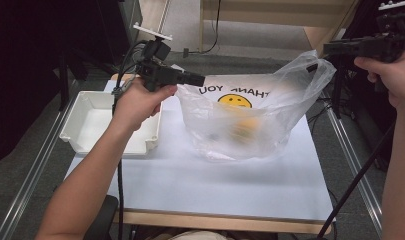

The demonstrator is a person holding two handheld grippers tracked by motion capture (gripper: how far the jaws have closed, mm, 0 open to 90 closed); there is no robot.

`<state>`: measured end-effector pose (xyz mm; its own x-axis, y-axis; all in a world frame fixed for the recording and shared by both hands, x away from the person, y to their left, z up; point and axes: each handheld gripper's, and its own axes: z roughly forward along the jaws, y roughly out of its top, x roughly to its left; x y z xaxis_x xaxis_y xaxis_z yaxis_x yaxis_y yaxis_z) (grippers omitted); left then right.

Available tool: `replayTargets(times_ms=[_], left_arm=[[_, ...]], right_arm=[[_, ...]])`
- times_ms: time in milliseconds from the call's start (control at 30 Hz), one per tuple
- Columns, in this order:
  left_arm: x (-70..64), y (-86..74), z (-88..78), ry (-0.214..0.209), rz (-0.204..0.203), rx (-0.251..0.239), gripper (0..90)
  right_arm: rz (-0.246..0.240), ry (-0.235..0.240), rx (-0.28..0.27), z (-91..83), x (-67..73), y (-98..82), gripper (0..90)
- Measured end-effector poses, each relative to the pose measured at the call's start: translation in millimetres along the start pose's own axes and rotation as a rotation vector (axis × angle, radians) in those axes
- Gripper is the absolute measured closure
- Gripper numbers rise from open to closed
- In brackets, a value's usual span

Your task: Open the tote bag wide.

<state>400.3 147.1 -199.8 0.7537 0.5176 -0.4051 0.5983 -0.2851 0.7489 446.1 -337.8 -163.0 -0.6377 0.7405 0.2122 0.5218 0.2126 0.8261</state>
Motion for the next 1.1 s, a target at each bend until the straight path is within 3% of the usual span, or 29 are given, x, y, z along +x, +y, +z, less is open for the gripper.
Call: replayTargets(times_ms=[200,333,567,900,1100], left_arm=[[4.6,-0.9,15.1,0.012,-0.018,0.021,69.2],[7.5,-3.2,22.3,0.017,-0.03,0.027,69.2],[14.8,-8.7,33.5,0.029,-0.042,0.049,68.2],[28.3,-12.6,48.2,0.038,-0.068,0.064,67.4],[29.5,-12.7,51.7,0.048,-0.069,0.071,67.5]], right_arm=[[-0.041,0.075,-0.009,9.4,16.0,20.9,59.8],[-0.097,0.157,0.019,19.9,30.7,31.1,60.4],[-0.159,0.246,0.086,47.6,44.7,27.0,59.7],[-0.169,0.264,0.132,66.7,41.0,4.8,59.1],[-0.259,0.27,0.126,68.6,42.9,-6.5,61.4]])
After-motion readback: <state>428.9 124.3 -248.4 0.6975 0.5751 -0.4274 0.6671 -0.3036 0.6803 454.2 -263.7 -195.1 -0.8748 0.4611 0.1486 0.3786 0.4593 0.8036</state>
